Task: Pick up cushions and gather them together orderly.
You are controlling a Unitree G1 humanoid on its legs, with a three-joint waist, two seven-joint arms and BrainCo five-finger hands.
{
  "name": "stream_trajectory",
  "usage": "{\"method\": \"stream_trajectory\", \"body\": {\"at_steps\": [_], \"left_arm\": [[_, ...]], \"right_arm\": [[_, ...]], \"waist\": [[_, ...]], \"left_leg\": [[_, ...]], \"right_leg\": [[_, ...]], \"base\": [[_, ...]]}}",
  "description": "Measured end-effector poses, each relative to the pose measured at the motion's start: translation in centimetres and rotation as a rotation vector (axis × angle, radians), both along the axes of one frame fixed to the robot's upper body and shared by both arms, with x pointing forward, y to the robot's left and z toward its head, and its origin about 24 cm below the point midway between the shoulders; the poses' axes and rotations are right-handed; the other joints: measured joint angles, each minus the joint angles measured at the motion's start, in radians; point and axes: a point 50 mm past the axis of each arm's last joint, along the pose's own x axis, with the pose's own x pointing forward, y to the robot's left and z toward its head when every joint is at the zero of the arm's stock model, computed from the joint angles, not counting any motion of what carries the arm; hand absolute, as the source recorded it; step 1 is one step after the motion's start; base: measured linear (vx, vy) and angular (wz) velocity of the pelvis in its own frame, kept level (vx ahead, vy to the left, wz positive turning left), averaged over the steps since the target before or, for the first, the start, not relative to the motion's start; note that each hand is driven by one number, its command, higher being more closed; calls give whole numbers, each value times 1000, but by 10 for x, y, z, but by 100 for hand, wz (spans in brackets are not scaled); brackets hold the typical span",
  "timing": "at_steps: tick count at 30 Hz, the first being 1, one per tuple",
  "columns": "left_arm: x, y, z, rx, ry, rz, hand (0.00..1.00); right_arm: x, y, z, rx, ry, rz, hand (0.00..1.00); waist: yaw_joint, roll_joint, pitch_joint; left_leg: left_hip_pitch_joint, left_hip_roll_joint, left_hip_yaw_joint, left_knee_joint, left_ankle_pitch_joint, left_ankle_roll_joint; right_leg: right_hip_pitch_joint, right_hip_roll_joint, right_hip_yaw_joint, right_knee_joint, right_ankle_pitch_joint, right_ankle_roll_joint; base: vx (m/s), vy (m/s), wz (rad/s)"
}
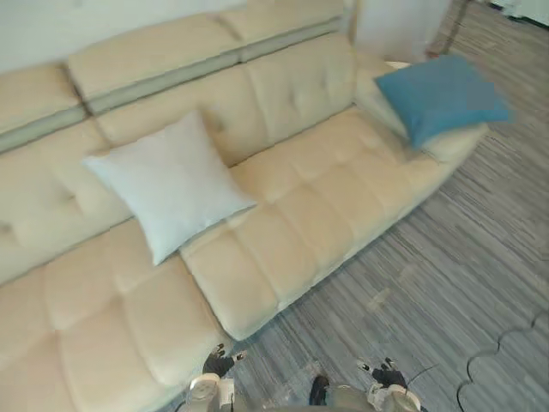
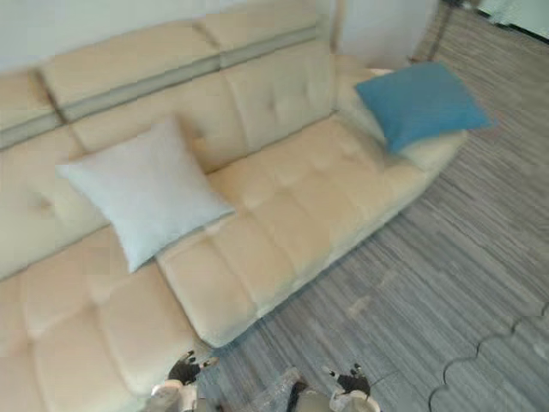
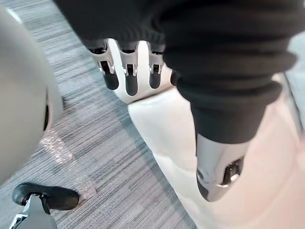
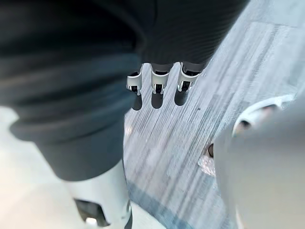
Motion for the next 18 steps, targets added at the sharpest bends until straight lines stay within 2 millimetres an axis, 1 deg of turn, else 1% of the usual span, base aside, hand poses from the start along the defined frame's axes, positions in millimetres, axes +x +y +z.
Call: {"method": "stream_trajectory", "body": {"at_steps": [2,3,4,5,6,7,8,9,10,11,12,13,14,15,16,17,18], "left_arm": [[3,1,1,6,-6,-11,0],[7,1,2,9,-15,-18,0],[9,2,3,13,-20,-23,0],[16,2,6,22,-37,-38,0],[14,4,5,28,-33,-42,0],[13,6,5,35,-29,-42,0],[6,8,3,38,-11,-40,0],[1,9,1,42,0,-45,0],[-1,8,0,40,5,-54,0],[6,4,3,32,-16,-61,0],[9,3,4,32,-24,-66,0],[19,1,9,32,-68,-71,0],[21,1,10,31,-76,-73,0],[30,-3,15,28,-113,-84,0],[28,2,13,40,-93,-77,0],[23,5,10,46,-69,-70,0],[19,12,10,61,-65,-75,0]], "right_arm": [[-1,-6,1,-19,5,6,0],[-2,-7,1,-26,10,12,0],[-2,-7,1,-25,12,12,0],[-6,-6,-1,-19,21,11,0],[-10,-6,-2,-15,33,5,0],[-12,-6,-2,-15,36,1,0],[-13,-7,-2,-10,31,-26,0],[-12,-7,-2,-8,29,-31,0],[-13,-6,-3,-2,30,-43,0],[-14,-8,-2,-3,30,-77,0],[-13,-8,-2,-1,27,-84,0],[-8,-5,-2,10,12,-103,0],[-6,-4,-2,13,10,-108,0],[5,-5,0,22,-3,-137,0],[17,6,1,52,-23,-126,0],[19,11,0,63,-28,-109,0],[20,18,0,81,-32,-109,0]], "waist": [[-9,8,-5],[-10,6,-4],[-13,5,-2],[-16,5,6],[-13,13,17],[-13,16,23],[-8,25,43],[0,10,44],[-2,7,44],[-3,-9,61],[-2,-16,66],[-1,-36,79],[-1,-41,83],[17,-27,93],[32,-55,133],[34,-56,134],[41,-51,127]], "left_leg": [[21,-2,26,2,4,-7],[27,-7,36,31,16,-27],[20,-3,36,61,18,-31],[-16,22,33,200,21,-36],[-67,74,14,401,56,9],[-84,85,0,469,83,52],[-118,90,-64,607,216,163],[-141,77,-91,655,276,158],[-193,43,-134,713,137,128],[-258,-17,-174,690,-9,134],[-277,-41,-185,651,-41,127],[-290,-114,-193,496,-90,111],[-288,-141,-215,444,-95,104],[-179,-208,-359,66,-23,2],[-115,-213,-294,30,-3,57],[-95,-202,-270,22,0,52],[-107,-193,-268,144,1,50]], "right_leg": [[2,2,13,-16,0,0],[14,8,20,-39,-2,1],[17,9,19,-42,-6,0],[32,17,5,-44,-23,-13],[69,37,6,-52,-56,-13],[84,45,15,-54,-72,-13],[133,61,71,-73,-84,-8],[149,48,106,-87,-85,-8],[161,41,150,-95,-89,-10],[176,18,191,-101,-94,-19],[176,8,207,-100,-96,-23],[172,-18,247,-98,-111,-32],[169,-27,254,-95,-118,-26],[109,-23,311,-35,-158,43],[119,-14,378,-5,-173,59],[123,7,396,1,-173,60],[134,70,426,18,-139,26]], "base": [[160,7,-88],[155,-8,-82],[153,-39,-77],[140,-61,-90],[140,-61,-99],[211,-39,-140],[180,55,-124],[239,91,-139],[292,163,-100],[294,136,-76],[398,215,-59],[265,192,-26],[296,259,-56],[203,227,-86],[193,196,-105],[248,137,-89],[177,53,-42]]}}
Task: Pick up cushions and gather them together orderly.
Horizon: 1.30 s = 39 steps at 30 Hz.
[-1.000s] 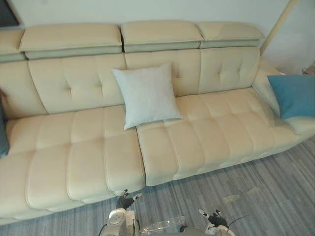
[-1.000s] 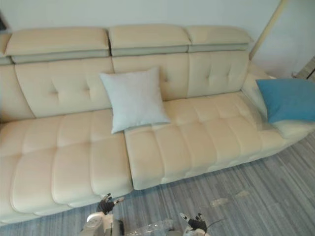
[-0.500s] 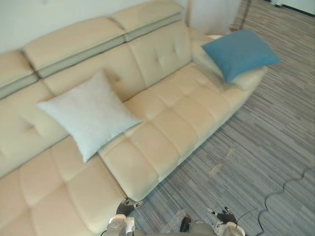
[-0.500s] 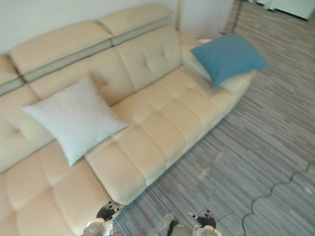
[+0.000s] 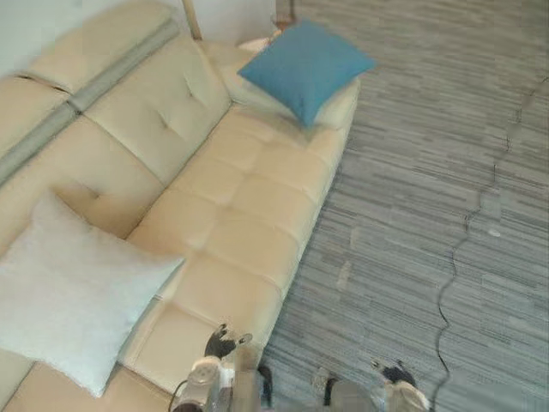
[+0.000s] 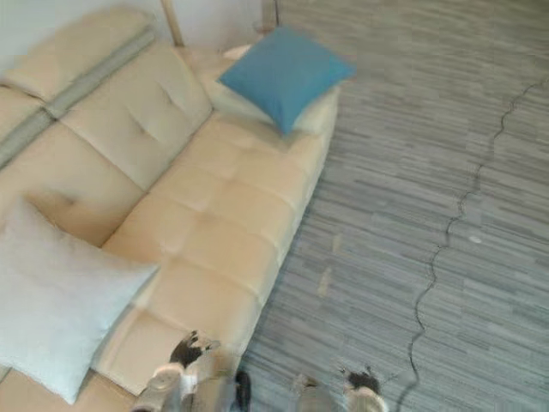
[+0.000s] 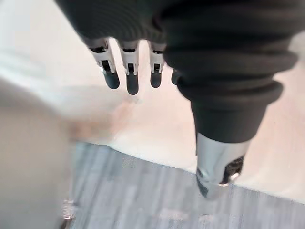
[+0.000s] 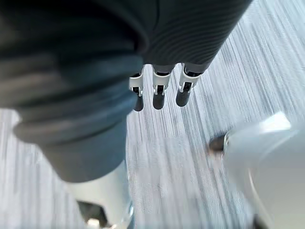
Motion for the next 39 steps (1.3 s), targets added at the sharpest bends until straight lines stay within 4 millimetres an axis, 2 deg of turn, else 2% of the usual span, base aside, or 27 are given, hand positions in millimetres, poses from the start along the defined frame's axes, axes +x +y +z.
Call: {"method": "stream_trajectory", "body": {"at_steps": [1,2,3,4,5,6,7,9,10,12,15,17,19,20,21,23,24,26,28,30,32,33,34,35,37,38,39], "left_arm": [[2,-1,1,-2,-8,-3,0],[6,-9,3,-17,-30,-20,0],[10,-14,4,-30,-43,-29,0],[9,-15,3,-30,-33,-29,0],[-5,-12,-2,-24,8,-28,0],[-10,-15,-4,-21,22,-53,0],[-9,-16,-4,-19,21,-65,0],[-2,-18,-1,-9,5,-106,0],[-2,-19,-1,-11,4,-106,0],[1,-22,0,-12,-2,-124,0],[-9,-37,-7,-54,41,-120,0],[-12,-39,-8,-60,55,-118,0],[-12,-39,-9,-61,56,-110,0],[-12,-38,-8,-61,53,-105,0],[-11,-37,-8,-63,47,-96,0],[-15,-29,-8,-56,46,-62,0],[-17,-27,-9,-52,47,-57,0],[-15,-29,-8,-59,42,-57,0],[-13,-30,-7,-63,33,-55,0],[-9,-31,-4,-65,9,-57,0],[-9,-31,-4,-64,6,-57,0],[-9,-29,-4,-59,7,-57,0],[-9,-28,-5,-57,12,-58,0],[-9,-26,-5,-55,14,-59,0],[-9,-26,-5,-53,15,-65,0],[-9,-25,-5,-49,20,-70,0],[-10,-22,-6,-40,33,-72,0]], "right_arm": [[1,-1,1,-3,-3,-4,0],[1,-7,1,-19,-2,-9,0],[-1,-14,2,-34,3,-19,0],[8,-9,4,-20,-11,-7,0],[6,-7,3,-23,-8,18,0],[4,-6,3,-27,-3,35,0],[3,-6,2,-27,-1,32,0],[3,-9,3,-37,7,46,0],[4,-10,3,-41,5,54,0],[4,-16,4,-65,13,78,0],[1,-31,6,-105,29,88,0],[-1,-39,7,-131,46,102,0],[-6,-40,6,-134,65,107,0],[-17,-41,2,-128,95,96,0],[-24,-41,0,-124,114,93,0],[-41,-39,-5,-115,161,94,0],[-42,-38,-6,-109,168,90,0],[-41,-42,-4,-118,167,90,0],[-44,-43,-5,-115,180,89,0],[-41,-42,-5,-114,172,90,0],[-37,-39,-4,-114,156,91,0],[-37,-35,-5,-104,154,92,0],[-37,-34,-5,-101,152,98,0],[-37,-33,-5,-100,151,99,0],[-48,-33,-8,-99,180,97,0],[-50,-33,-8,-98,184,95,0],[-51,-30,-9,-89,181,88,0]], "waist": [[1,-3,1],[0,3,-37],[5,7,-36],[14,-13,-25],[8,1,-42],[-9,12,-57],[-12,13,-58],[-11,13,-60],[-11,15,-62],[-18,23,-57],[-20,84,-70],[-23,88,-73],[-35,81,-69],[-42,84,-71],[-41,84,-70],[-27,88,-75],[-12,86,-76],[-10,91,-73],[-5,91,-68],[6,95,-66],[18,109,-65],[27,106,-68],[27,100,-72],[25,89,-74],[24,60,-87],[22,51,-90],[16,39,-86]], "left_leg": [[-27,-7,2,46,-9,7],[-8,-68,-59,-80,-57,87],[37,-74,-64,-178,-16,90],[84,-91,-9,-216,7,81],[117,-82,16,-227,4,81],[163,-74,23,-236,4,81],[174,-72,24,-243,4,81],[207,-68,33,-269,4,81],[206,-66,34,-267,4,81],[207,-54,20,-230,-34,36],[206,12,-9,-193,-50,25],[199,23,-30,-159,-48,18],[143,44,-34,-19,-43,11],[74,71,-42,146,-11,-15],[39,88,-37,236,27,-8],[-47,155,22,444,193,78],[-63,147,29,471,154,64],[-89,118,34,458,80,63],[-115,63,30,307,12,40],[-109,6,5,-9,33,-7],[-116,-3,-28,-231,117,-28],[-109,2,-34,-250,192,-10],[-112,-4,-42,-243,210,18],[-116,-23,-49,-221,192,64],[-97,-64,-45,-213,144,77],[-82,-74,-41,-213,127,82],[-36,-90,-51,-216,102,91]], "right_leg": [[5,-16,-5,7,-6,-9],[-22,-40,49,29,-53,28],[-44,-33,53,52,-74,53],[-66,-49,75,128,-100,91],[-88,-40,57,204,-80,124],[-130,-54,5,343,-46,191],[-144,-62,-12,380,-51,176],[-232,-133,-140,429,-81,68],[-249,-146,-161,415,-77,56],[-304,-176,-234,201,45,0],[-267,-97,-235,158,56,-17],[-267,-75,-230,155,30,-27],[-254,-59,-231,145,-3,-35],[-227,-43,-239,129,-8,-42],[-209,-31,-244,117,-10,-45],[-131,29,-216,34,-6,-61],[-114,44,-169,19,4,-79],[-94,55,-138,-1,19,-104],[-42,60,-107,-57,31,-116],[5,61,-93,-118,32,-113],[46,85,-92,-175,33,-109],[67,94,-83,-195,26,-95],[71,93,-76,-190,6,-83],[72,81,-74,-167,-23,-60],[43,35,-75,-29,-92,6],[-3,21,-75,99,-115,57],[-85,-2,-77,328,-101,155]], "base": [[224,122,-24],[140,111,-16],[169,124,-60],[158,55,-83],[235,46,-80],[240,15,-34],[216,-43,-8],[107,-110,-7],[80,-138,-13],[120,-198,-10],[131,-203,-37],[84,-215,-41],[34,-188,-12],[16,-105,-4],[61,-168,-24],[193,-181,-84],[241,-109,-99],[196,-26,-64],[195,-20,-44],[153,21,-44],[234,68,-38],[367,116,-30],[480,146,-18],[629,154,10],[421,88,14],[383,52,16],[493,54,24]]}}
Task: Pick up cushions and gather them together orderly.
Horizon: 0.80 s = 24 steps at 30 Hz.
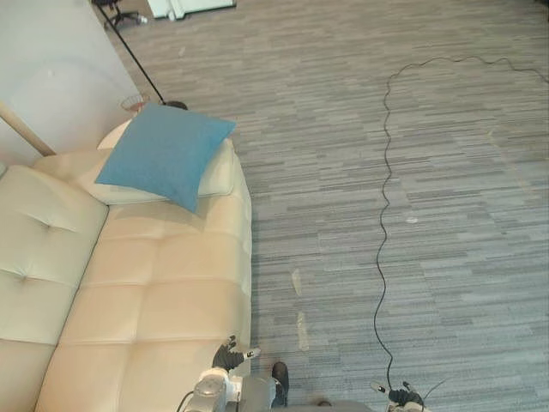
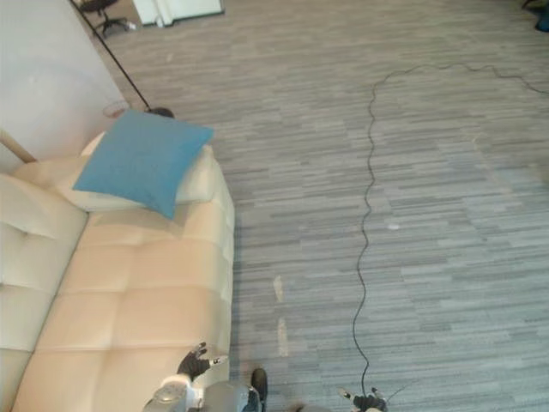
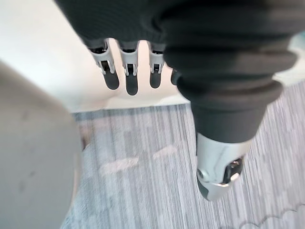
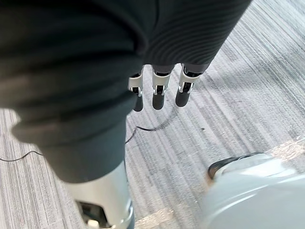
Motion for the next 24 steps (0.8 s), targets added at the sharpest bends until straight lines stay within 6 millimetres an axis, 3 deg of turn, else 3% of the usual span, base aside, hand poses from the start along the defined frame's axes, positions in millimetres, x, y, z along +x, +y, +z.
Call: {"method": "stream_trajectory", "body": {"at_steps": [1,2,3,5,6,7,8,9,10,11,12,14,16,17,18,20,22,23,24], "left_arm": [[-1,1,0,4,4,-2,0],[-3,1,-2,9,16,-13,0],[-2,1,-2,16,18,-29,0],[0,-1,-1,17,13,-38,0],[2,-1,0,19,7,-40,0],[4,0,1,20,0,-41,0],[5,-1,1,20,-2,-41,0],[2,1,0,23,5,-40,0],[0,2,-1,26,10,-40,0],[-3,-3,-3,13,27,-37,0],[-5,-10,-4,-7,33,-45,0],[-2,-19,-4,-20,33,-55,0],[1,-22,-2,-35,21,-36,0],[0,-23,-3,-46,25,-16,0],[0,-23,-2,-53,17,-13,0],[2,-21,-1,-51,-1,-6,0],[5,-20,1,-52,-21,-2,0],[5,-20,2,-51,-24,-4,0],[6,-21,2,-52,-27,-8,0]], "right_arm": [[0,0,0,2,-3,-6,0],[-2,0,0,3,-1,-13,0],[-3,-2,1,-5,-6,-17,0],[3,-6,4,-21,-33,-12,0],[8,-8,5,-26,-48,-6,0],[15,-9,8,-33,-75,3,0],[18,-9,9,-36,-85,5,0],[22,-7,9,-30,-90,17,0],[21,-5,9,-25,-85,25,0],[22,-7,9,-28,-83,28,0],[25,-10,11,-38,-91,29,0],[28,-13,12,-42,-95,30,0],[25,-13,11,-39,-92,21,0],[21,-10,10,-30,-83,23,0],[14,-8,7,-22,-67,25,0],[11,-9,7,-20,-61,13,0],[8,-10,7,-22,-58,-4,0],[6,-10,6,-21,-53,-10,0],[3,-10,5,-20,-47,-18,0]], "waist": [[-3,-6,4],[-8,-9,6],[-15,-1,9],[-17,13,14],[-17,17,14],[-20,26,17],[-25,27,20],[-28,10,23],[-28,-7,19],[-26,19,27],[-26,41,22],[-39,42,26],[-53,49,36],[-63,42,46],[-56,45,51],[-53,45,54],[-51,42,56],[-50,40,56],[-49,40,57]], "left_leg": [[29,-7,-7,-5,-8,2],[90,-13,-29,-27,-19,7],[171,-5,-65,-66,-20,6],[227,25,-81,-85,-20,6],[242,45,-83,-85,-20,6],[255,73,-84,-85,-33,-16],[267,89,-85,-85,-45,-36],[292,100,-83,-87,-71,-77],[303,94,-84,-87,-85,-96],[328,121,-95,-85,-106,-114],[320,143,-96,-74,-97,-112],[317,151,-110,-7,-59,-140],[247,173,-114,218,-13,-197],[161,188,-110,419,73,-201],[60,228,-69,642,73,-161],[-21,264,10,731,27,-117],[-91,272,95,669,-21,-91],[-104,253,121,552,-34,-97],[-114,205,136,310,-33,-102]], "right_leg": [[-35,-18,-6,103,8,24],[-67,-49,-38,230,4,6],[-84,-84,-98,262,-16,-65],[-116,-106,-160,187,-29,-117],[-149,-116,-187,99,-26,-123],[-200,-113,-188,-18,5,-128],[-224,-112,-185,-81,45,-129],[-257,-113,-158,-253,175,-130],[-262,-116,-133,-329,276,-134],[-255,-90,-133,-321,359,-174],[-255,-67,-127,-308,336,-181],[-258,-58,-134,-232,252,-208],[-197,-36,-143,-230,197,-224],[-141,-32,-159,-253,176,-229],[-66,-15,-164,-291,150,-253],[-3,-11,-168,-325,137,-253],[71,-16,-173,-379,127,-236],[102,-27,-183,-400,130,-228],[134,-38,-189,-419,117,-212]], "base": [[610,22,38],[534,-55,44],[528,-82,40],[431,-116,29],[522,-198,29],[430,-193,26],[529,-276,23],[367,-235,14],[603,-376,-1],[503,-311,-18],[570,-356,-20],[365,-249,-7],[391,-283,15],[363,-244,11],[285,-169,1],[253,-110,-7],[259,-44,3],[378,44,12],[275,57,12]]}}
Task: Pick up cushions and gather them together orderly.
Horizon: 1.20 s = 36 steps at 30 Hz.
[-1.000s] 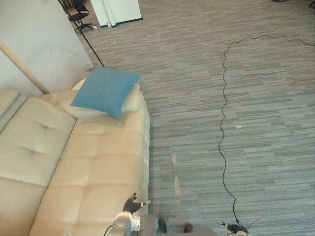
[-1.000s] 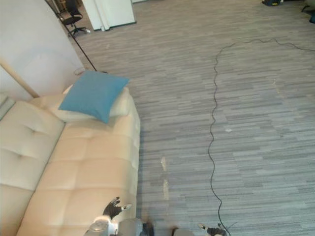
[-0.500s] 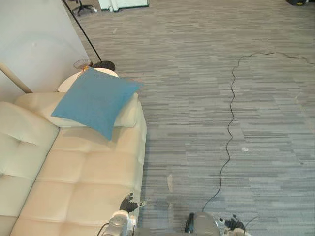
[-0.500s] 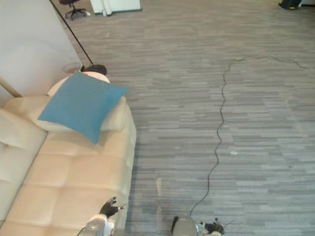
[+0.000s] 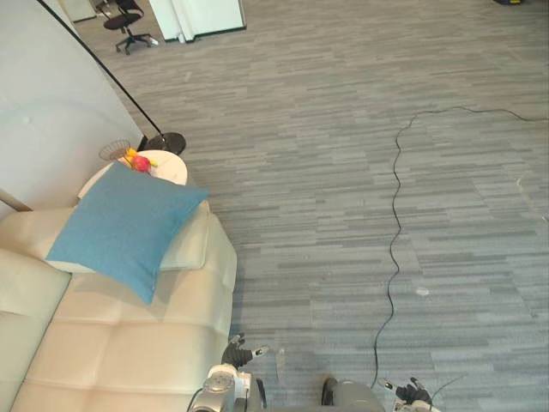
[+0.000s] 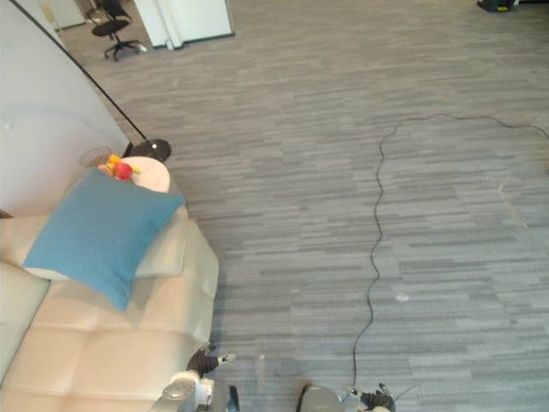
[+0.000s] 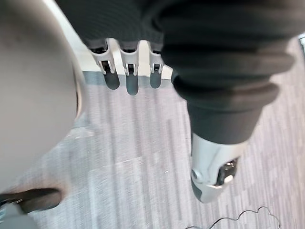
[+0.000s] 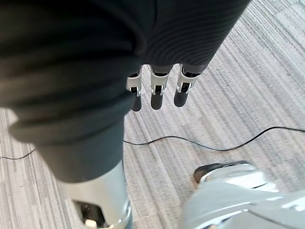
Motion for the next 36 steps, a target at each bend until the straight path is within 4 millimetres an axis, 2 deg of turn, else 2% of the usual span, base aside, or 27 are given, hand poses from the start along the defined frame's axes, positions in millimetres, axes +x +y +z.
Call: {"method": "stream_trajectory", "body": {"at_steps": [1,2,3,4,5,6,7,8,10,11,12,13,14,15,17,19,20,21,22,23,24,28,30,31,33,34,36], "left_arm": [[0,0,0,0,0,-1,0],[1,-1,0,1,-3,-10,0],[0,-3,0,4,-3,-28,0],[0,-3,0,5,-2,-30,0],[1,-2,0,11,-3,-39,0],[3,1,1,20,-9,-47,0],[4,3,1,32,-8,-60,0],[4,4,1,34,-8,-63,0],[4,4,1,34,-7,-63,0],[4,5,1,36,-6,-63,0],[3,7,0,42,3,-64,0],[-4,11,-3,54,36,-63,0],[-6,14,-4,63,46,-64,0],[-9,19,-5,80,53,-69,0],[-8,21,-5,85,51,-61,0],[-7,20,-4,83,44,-54,0],[-6,19,-4,79,42,-54,0],[-3,18,-3,78,34,-54,0],[-3,19,-3,78,35,-48,0],[-5,19,-3,76,42,-41,0],[-3,11,-2,44,30,-23,0],[-5,1,-3,-11,35,48,0],[-7,1,-4,-13,36,59,0],[-6,1,-3,-12,30,57,0],[-6,1,-3,-9,30,46,0],[-6,1,-3,-5,32,37,0],[-7,1,-3,6,34,8,0]], "right_arm": [[0,0,0,0,0,-2,0],[-1,0,0,0,1,-6,0],[-2,0,0,-3,6,-10,0],[-2,0,0,-4,7,-11,0],[-3,2,-1,1,8,-10,0],[-3,7,-3,13,10,-12,0],[0,12,-3,26,3,-6,0],[1,14,-3,31,-2,-3,0],[-2,12,-4,26,10,-4,0],[-3,11,-4,28,12,-13,0],[-4,13,-5,32,15,-14,0],[-8,12,-5,33,25,-19,0],[-9,12,-5,32,26,-20,0],[-8,10,-4,26,19,-20,0],[-3,8,-2,17,-1,-17,0],[7,7,0,13,-25,-8,0],[8,7,1,10,-28,2,0],[7,9,0,16,-23,4,0],[4,13,-2,26,-16,5,0],[1,14,-3,33,-8,3,0],[2,12,-2,33,-16,-1,0],[2,12,-2,29,-27,-1,0],[2,12,-2,30,-30,-5,0],[2,11,-1,30,-37,-13,0],[3,10,-1,33,-45,-29,0],[2,10,-1,31,-44,-30,0],[-2,7,-1,28,-36,-40,0]], "waist": [[0,0,0],[0,0,0],[1,4,0],[4,4,0],[15,-5,-2],[20,-16,-5],[23,-40,-17],[22,-53,-19],[24,-57,-19],[24,-60,-20],[22,-63,-20],[6,-64,-19],[-3,-63,-19],[-10,-62,-19],[-11,-60,-18],[-10,-40,-18],[-12,-35,-14],[-14,-40,-16],[-18,-59,-16],[-19,-68,-5],[-9,-38,-2],[-16,-30,-6],[-11,-34,-4],[-11,-32,-4],[-11,-30,-5],[-12,-29,-6],[-13,-24,-10]], "left_leg": [[1,-9,-2,-43,3,-3],[7,-44,-11,-216,41,-15],[21,-74,-28,-417,122,-28],[22,-76,-27,-440,167,-24],[34,-80,-18,-456,243,-5],[46,-100,-6,-464,258,38],[45,-128,-10,-463,236,71],[38,-149,-14,-441,221,91],[48,-178,-31,-385,144,106],[81,-195,-41,-385,104,97],[120,-213,-63,-395,98,106],[186,-224,-93,-410,85,106],[219,-228,-113,-422,81,105],[291,-225,-135,-458,81,104],[323,-211,-145,-469,73,91],[339,-174,-190,-468,57,65],[344,-152,-224,-467,47,48],[345,-141,-256,-462,32,29],[345,-145,-284,-446,11,11],[350,-147,-310,-412,-29,-4],[342,-104,-322,-375,-47,-18],[303,-61,-326,-269,-40,-47],[260,-32,-259,-178,-31,-81],[232,-8,-185,-142,-30,-83],[208,34,-1,-130,-20,-64],[208,37,70,-148,-15,-55],[208,29,146,-206,-11,-51]], "right_leg": [[6,-2,-1,-2,-3,3],[30,-8,-7,-21,-11,15],[74,-3,-24,-58,-22,35],[87,0,-26,-68,-25,43],[111,-1,-22,-87,-33,59],[132,-14,-18,-98,-38,72],[128,-38,-15,-97,-37,86],[126,-57,-4,-85,-31,96],[93,-87,40,73,-43,117],[10,-118,72,303,-25,180],[-63,-136,100,483,15,233],[-134,-144,111,685,12,231],[-156,-144,98,731,-3,216],[-198,-148,59,716,-50,168],[-238,-139,40,616,-75,131],[-293,-90,71,423,-77,116],[-311,-46,153,311,-54,121],[-304,-7,269,188,-2,134],[-289,7,377,90,50,146],[-275,13,406,81,127,138],[-266,35,374,119,110,113],[-217,27,235,177,25,58],[-179,14,167,163,9,38],[-159,5,127,153,5,32],[-136,-18,65,144,-5,30],[-129,-35,35,149,-16,39],[-116,-64,-17,147,-30,60]], "base": [[326,90,16],[306,104,24],[399,138,26],[446,161,19],[386,131,8],[478,138,12],[481,124,26],[562,171,39],[452,168,42],[429,157,30],[546,146,50],[482,86,65],[587,26,85],[468,-8,55],[415,-55,44],[399,-154,61],[338,-249,86],[335,-280,102],[343,-343,105],[326,-336,82],[351,-407,65],[199,-279,84],[81,-226,98],[21,-164,104],[-21,-97,104],[-29,-48,108],[-35,12,111]]}}
